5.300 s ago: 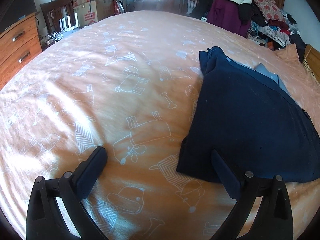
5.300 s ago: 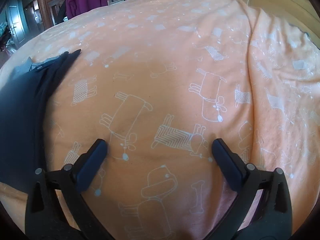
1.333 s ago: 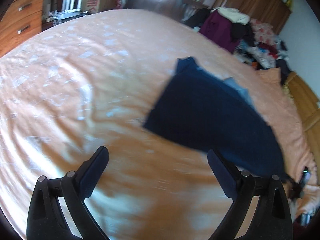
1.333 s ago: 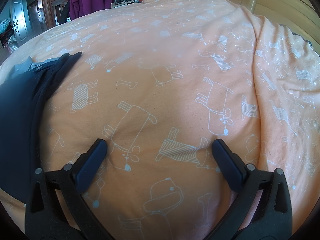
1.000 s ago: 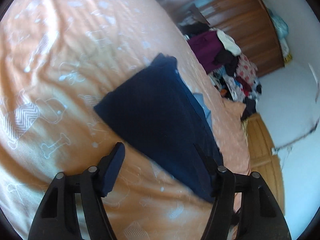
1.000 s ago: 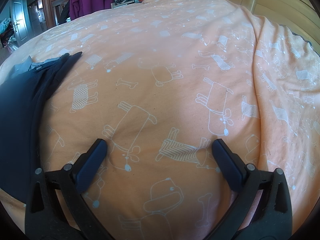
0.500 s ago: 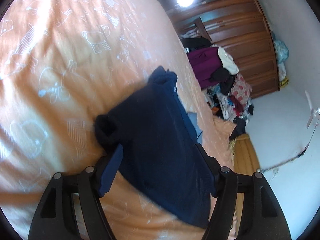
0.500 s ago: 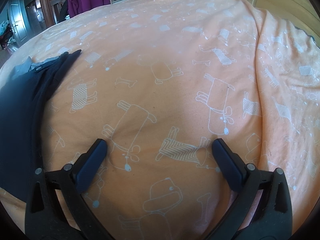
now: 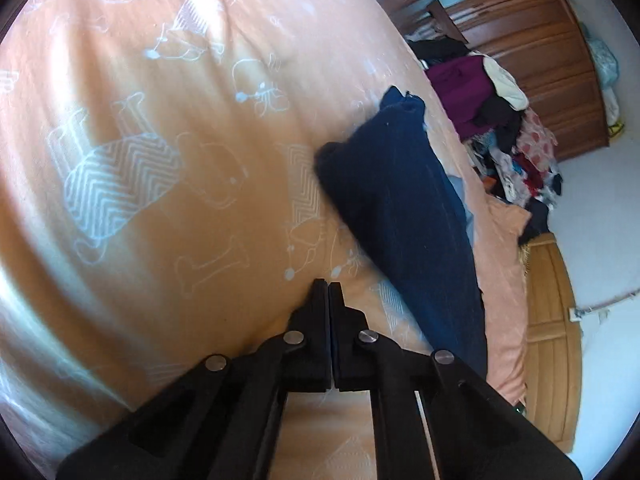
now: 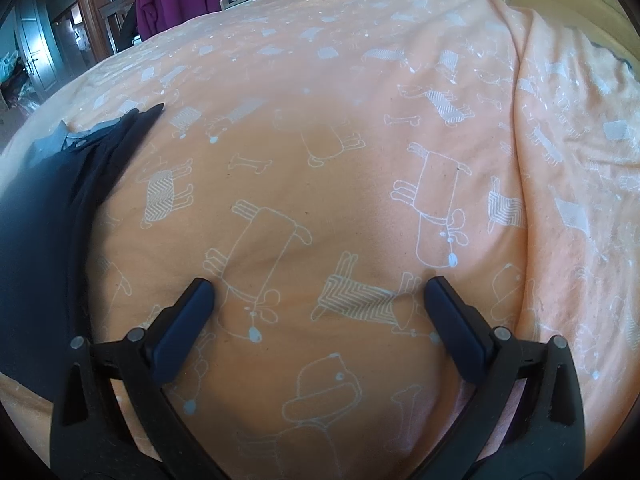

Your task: Fold small clothes

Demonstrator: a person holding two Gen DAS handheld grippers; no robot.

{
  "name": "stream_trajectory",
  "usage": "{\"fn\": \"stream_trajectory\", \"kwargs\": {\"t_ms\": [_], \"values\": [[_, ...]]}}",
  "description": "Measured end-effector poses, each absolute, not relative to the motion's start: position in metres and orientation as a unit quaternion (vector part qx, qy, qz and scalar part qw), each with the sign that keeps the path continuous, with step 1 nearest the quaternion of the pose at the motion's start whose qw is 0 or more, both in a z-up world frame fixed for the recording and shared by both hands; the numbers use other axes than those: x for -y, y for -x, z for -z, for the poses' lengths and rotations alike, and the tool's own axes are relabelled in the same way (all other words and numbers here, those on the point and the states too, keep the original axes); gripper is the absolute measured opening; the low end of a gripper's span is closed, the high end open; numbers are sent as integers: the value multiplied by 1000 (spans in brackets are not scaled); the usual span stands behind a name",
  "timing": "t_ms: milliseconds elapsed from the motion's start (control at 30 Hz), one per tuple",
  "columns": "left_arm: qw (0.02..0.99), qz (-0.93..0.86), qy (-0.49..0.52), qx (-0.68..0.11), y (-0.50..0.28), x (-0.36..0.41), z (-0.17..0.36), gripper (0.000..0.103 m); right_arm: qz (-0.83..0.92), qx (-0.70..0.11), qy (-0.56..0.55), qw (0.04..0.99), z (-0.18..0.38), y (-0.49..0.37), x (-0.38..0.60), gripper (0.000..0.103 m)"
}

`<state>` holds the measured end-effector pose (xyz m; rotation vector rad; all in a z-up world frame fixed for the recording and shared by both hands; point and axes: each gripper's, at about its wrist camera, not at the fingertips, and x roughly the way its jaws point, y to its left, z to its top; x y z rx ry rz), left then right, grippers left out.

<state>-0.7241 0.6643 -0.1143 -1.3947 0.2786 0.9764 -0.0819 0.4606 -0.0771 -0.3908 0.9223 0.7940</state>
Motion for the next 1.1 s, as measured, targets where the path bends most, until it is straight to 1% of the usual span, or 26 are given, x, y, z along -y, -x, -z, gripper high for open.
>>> {"fn": "stream_trajectory", "kwargs": {"t_ms": [67, 100, 133, 167, 200, 233, 300, 333, 367, 533, 633, 667, 767, 833, 900, 1067, 1100], "values": [[650, -425, 623, -99, 727, -665, 105, 6, -369, -429, 185, 803, 77, 83, -461, 103], [656, -426, 618, -80, 729, -664, 96, 19, -369, -429, 185, 804, 77, 84, -460, 103], [662, -429, 612, -66, 731, -662, 90, 50, -369, -429, 185, 803, 77, 84, -460, 103], [666, -425, 612, -40, 733, -664, 86, 63, -369, -429, 185, 803, 77, 84, -460, 103], [664, -416, 621, -31, 734, -666, 88, 75, -369, -429, 185, 803, 77, 84, -460, 103], [660, -409, 629, -35, 731, -674, 92, 79, -369, -429, 185, 803, 77, 85, -460, 103], [660, -407, 630, -30, 728, -684, 92, 81, -369, -429, 186, 803, 77, 85, -460, 103], [660, -404, 633, -25, 728, -686, 92, 87, -369, -428, 185, 804, 77, 85, -460, 103], [653, -407, 638, -24, 726, -692, 94, 88, -369, -428, 185, 804, 77, 85, -460, 103], [652, -409, 637, -50, 710, -701, 87, 87, -370, -428, 185, 803, 77, 84, -461, 103], [635, -418, 648, -50, 712, -704, 95, 86, -371, -428, 185, 803, 77, 83, -462, 103], [636, -416, 648, -54, 709, -707, 96, 86, -371, -428, 184, 803, 77, 83, -462, 103], [653, -395, 645, -36, 701, -714, 92, 86, -372, -428, 184, 803, 78, 83, -463, 103], [643, -403, 649, -51, 697, -720, 98, 86, -372, -429, 184, 803, 78, 83, -463, 103], [634, -417, 647, -68, 696, -722, 104, 80, -372, -429, 184, 803, 78, 83, -463, 103], [649, -421, 632, -36, 700, -717, 102, 78, -372, -428, 183, 803, 78, 83, -464, 103], [661, -419, 622, -29, 700, -719, 100, 74, -373, -428, 183, 803, 79, 82, -464, 103]]}}
